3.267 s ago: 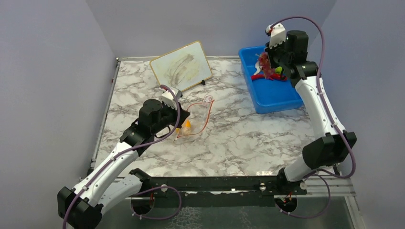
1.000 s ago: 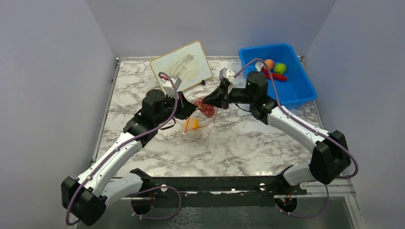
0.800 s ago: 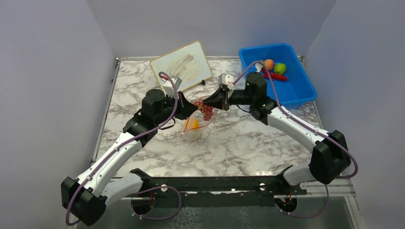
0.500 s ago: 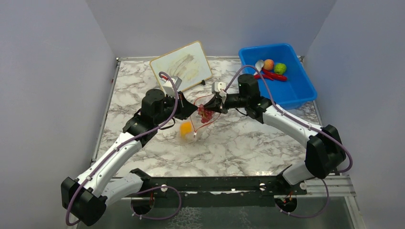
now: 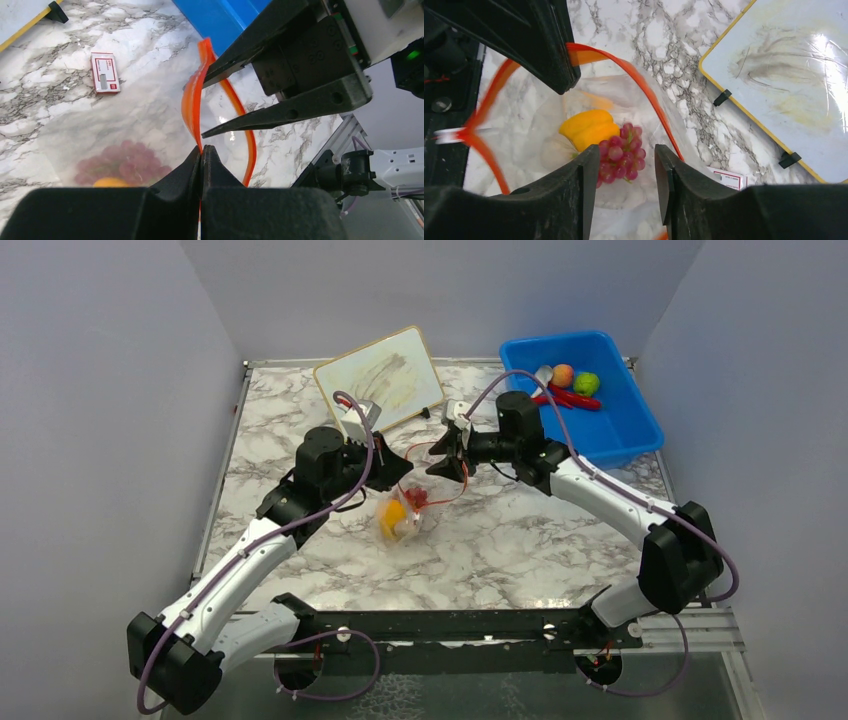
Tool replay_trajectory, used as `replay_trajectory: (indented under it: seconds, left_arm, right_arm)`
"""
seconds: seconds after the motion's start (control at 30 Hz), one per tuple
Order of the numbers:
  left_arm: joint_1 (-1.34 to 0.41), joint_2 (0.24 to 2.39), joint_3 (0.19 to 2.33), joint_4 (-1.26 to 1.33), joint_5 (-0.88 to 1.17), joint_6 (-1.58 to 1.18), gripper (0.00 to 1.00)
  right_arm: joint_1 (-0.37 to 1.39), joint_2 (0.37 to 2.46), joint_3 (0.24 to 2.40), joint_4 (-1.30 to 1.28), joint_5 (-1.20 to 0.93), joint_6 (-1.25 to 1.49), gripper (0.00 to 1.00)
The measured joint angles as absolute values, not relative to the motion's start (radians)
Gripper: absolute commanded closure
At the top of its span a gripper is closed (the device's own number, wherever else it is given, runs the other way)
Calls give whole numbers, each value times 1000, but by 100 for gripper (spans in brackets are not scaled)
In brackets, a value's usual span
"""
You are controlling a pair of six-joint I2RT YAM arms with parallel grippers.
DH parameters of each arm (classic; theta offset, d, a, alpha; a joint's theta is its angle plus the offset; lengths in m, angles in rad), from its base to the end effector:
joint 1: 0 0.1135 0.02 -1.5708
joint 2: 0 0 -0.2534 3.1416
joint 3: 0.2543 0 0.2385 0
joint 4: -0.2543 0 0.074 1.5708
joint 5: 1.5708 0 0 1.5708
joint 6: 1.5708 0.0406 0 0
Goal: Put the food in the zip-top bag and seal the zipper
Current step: Place the fake fruit in the zipper food storage bag, then pick up the fake vegetable from the bin.
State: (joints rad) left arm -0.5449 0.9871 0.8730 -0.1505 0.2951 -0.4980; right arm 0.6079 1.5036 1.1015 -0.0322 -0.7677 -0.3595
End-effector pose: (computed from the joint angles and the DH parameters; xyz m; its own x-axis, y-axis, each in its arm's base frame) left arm 0.1867 -0.1269 0.3288 -0.5480 -0.2022 -0.8116 0.5398 0.6557 -0.5279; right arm 0.2568 0.2131 0.2878 0.0032 -0.3061 -0.9520 -0.9903 0.1315 -0.0456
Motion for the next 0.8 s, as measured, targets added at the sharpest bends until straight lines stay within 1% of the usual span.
replay_trajectory:
  seconds: [0.07, 0.13, 0.27, 0.37, 0.47, 0.6, 0.8]
  left_arm:
    - [-545, 983, 873, -151, 294, -487, 100]
    - [-545, 978, 870, -151, 290, -474, 100]
    - [-545, 964, 842, -149, 286, -437, 100]
    - [-545, 963, 822, -150, 284, -399, 100]
    - [-545, 963, 816, -152, 281, -356, 100]
    - [-545, 947, 815, -152, 283, -287, 100]
    - [-545, 909, 797, -151, 282, -225, 100]
  right_arm:
    - [607, 1493, 1107, -31, -769, -310, 48]
    - [608, 1471, 1107, -32, -776, -262, 48]
    - [608, 1401, 1108, -24, -775, -152, 50]
    - [608, 1338, 1112, -10, -727, -60, 52]
    - [608, 1288, 1134, 1, -618, -11, 52]
    - [608, 1261, 1176, 0, -406, 4, 50]
    - [595, 1336, 1285, -58, -92, -101, 51]
